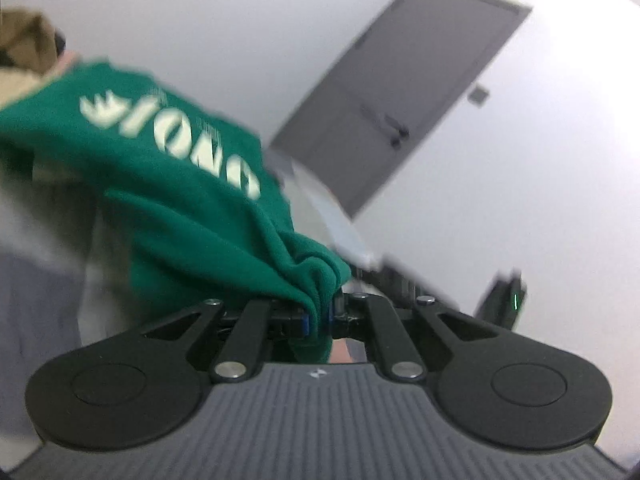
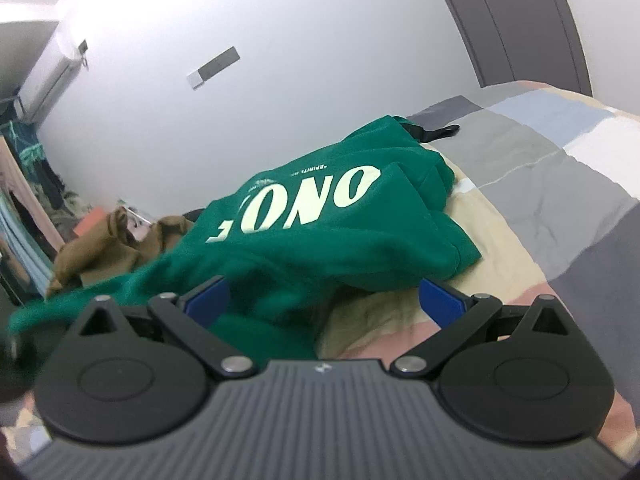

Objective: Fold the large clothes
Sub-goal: 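Reach both grippers into the green hoodie and close on its fabric, then lift the hoodie with both grippers and shake it out in the air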

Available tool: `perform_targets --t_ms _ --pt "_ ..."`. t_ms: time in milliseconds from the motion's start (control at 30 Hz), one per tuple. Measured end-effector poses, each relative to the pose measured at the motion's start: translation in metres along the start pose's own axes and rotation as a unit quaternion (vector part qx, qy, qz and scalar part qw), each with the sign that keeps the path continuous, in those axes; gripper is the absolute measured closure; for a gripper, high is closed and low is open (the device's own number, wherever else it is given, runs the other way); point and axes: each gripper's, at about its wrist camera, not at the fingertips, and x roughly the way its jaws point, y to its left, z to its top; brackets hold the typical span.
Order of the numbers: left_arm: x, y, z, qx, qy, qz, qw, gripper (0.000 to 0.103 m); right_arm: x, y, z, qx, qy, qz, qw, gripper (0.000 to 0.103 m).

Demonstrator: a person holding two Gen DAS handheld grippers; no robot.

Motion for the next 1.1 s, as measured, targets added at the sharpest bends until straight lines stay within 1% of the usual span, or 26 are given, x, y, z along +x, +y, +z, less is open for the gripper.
perform_targets --t_ms 100,167,200,267,300,333,367,400,467,567,600,667,733,800,833,900,967,1000,1033,1067,1100 --pt "0.007 0.000 -0.021 -0.013 0.055 0.020 0.9982 0.095 -0.003 -0.004 -0.003 0.025 0.014 0.012 1.000 0.000" --pt "0.013 0.006 -0.028 -0.005 0.081 0.048 0.9955 0.094 -0.001 -0.005 -0.005 0.042 0.026 0.021 0.999 0.000" --pt "0.015 0.009 -0.030 -0.004 0.089 0.058 0.9944 0.094 0.002 -0.005 -0.007 0.047 0.032 0.022 0.998 0.000" --pt "0.014 0.016 -0.029 -0.010 0.090 0.060 0.9941 0.092 0.007 -0.004 -0.010 0.048 0.044 0.024 0.998 0.000" --pt "0.011 0.016 -0.027 -0.017 0.089 0.062 0.9940 0.087 0.011 -0.004 -0.012 0.048 0.051 0.025 0.997 0.000" --pt "0.006 0.016 -0.026 -0.021 0.085 0.064 0.9941 0.078 0.016 -0.004 -0.014 0.051 0.060 0.023 0.997 0.000" --pt "-0.002 0.013 -0.026 -0.028 0.083 0.069 0.9938 0.049 0.018 -0.005 -0.017 0.054 0.066 0.021 0.996 0.000" --pt "-0.008 0.014 -0.023 -0.036 0.080 0.070 0.9937 0.030 0.022 -0.006 -0.019 0.060 0.073 0.021 0.995 0.000" --pt "-0.020 0.021 -0.017 -0.063 0.065 0.066 0.9937 0.028 0.030 -0.010 -0.020 0.077 0.084 0.026 0.993 0.000" --pt "-0.042 0.033 -0.002 -0.113 0.040 0.041 0.9919 0.021 0.038 -0.018 -0.019 0.113 0.089 0.037 0.989 0.000" --pt "-0.046 0.040 0.006 -0.130 0.031 0.043 0.9901 0.020 0.042 -0.020 -0.018 0.124 0.089 0.042 0.987 0.000" --pt "-0.046 0.059 0.018 -0.155 0.021 0.057 0.9860 0.020 0.053 -0.022 -0.015 0.142 0.094 0.050 0.984 0.000" --pt "-0.048 0.081 0.031 -0.193 0.013 0.067 0.9788 0.020 0.064 -0.021 -0.011 0.146 0.099 0.055 0.983 0.000" --pt "-0.049 0.100 0.042 -0.217 0.002 0.070 0.9737 0.018 0.078 -0.019 -0.007 0.144 0.101 0.054 0.983 0.000" --pt "-0.046 0.109 0.046 -0.226 0.001 0.079 0.9708 0.017 0.084 -0.019 -0.006 0.144 0.102 0.054 0.983 0.000" --pt "-0.034 0.128 0.054 -0.251 0.008 0.107 0.9620 0.015 0.099 -0.022 -0.004 0.145 0.110 0.053 0.982 0.001" --pt "-0.025 0.149 0.059 -0.281 0.018 0.120 0.9520 0.015 0.113 -0.026 -0.005 0.154 0.119 0.059 0.979 0.001" --pt "-0.016 0.159 0.061 -0.292 0.016 0.125 0.9481 0.015 0.120 -0.029 -0.005 0.162 0.124 0.063 0.977 0.003" --pt "-0.016 0.166 0.064 -0.293 0.008 0.131 0.9469 0.015 0.127 -0.032 -0.006 0.168 0.131 0.067 0.975 0.005" --pt "-0.015 0.170 0.065 -0.286 -0.002 0.139 0.9481 0.014 0.133 -0.033 -0.007 0.169 0.135 0.070 0.974 0.012" --pt "-0.014 0.176 0.066 -0.283 -0.010 0.150 0.9471 0.011 0.138 -0.034 -0.007 0.167 0.137 0.073 0.974 0.023"
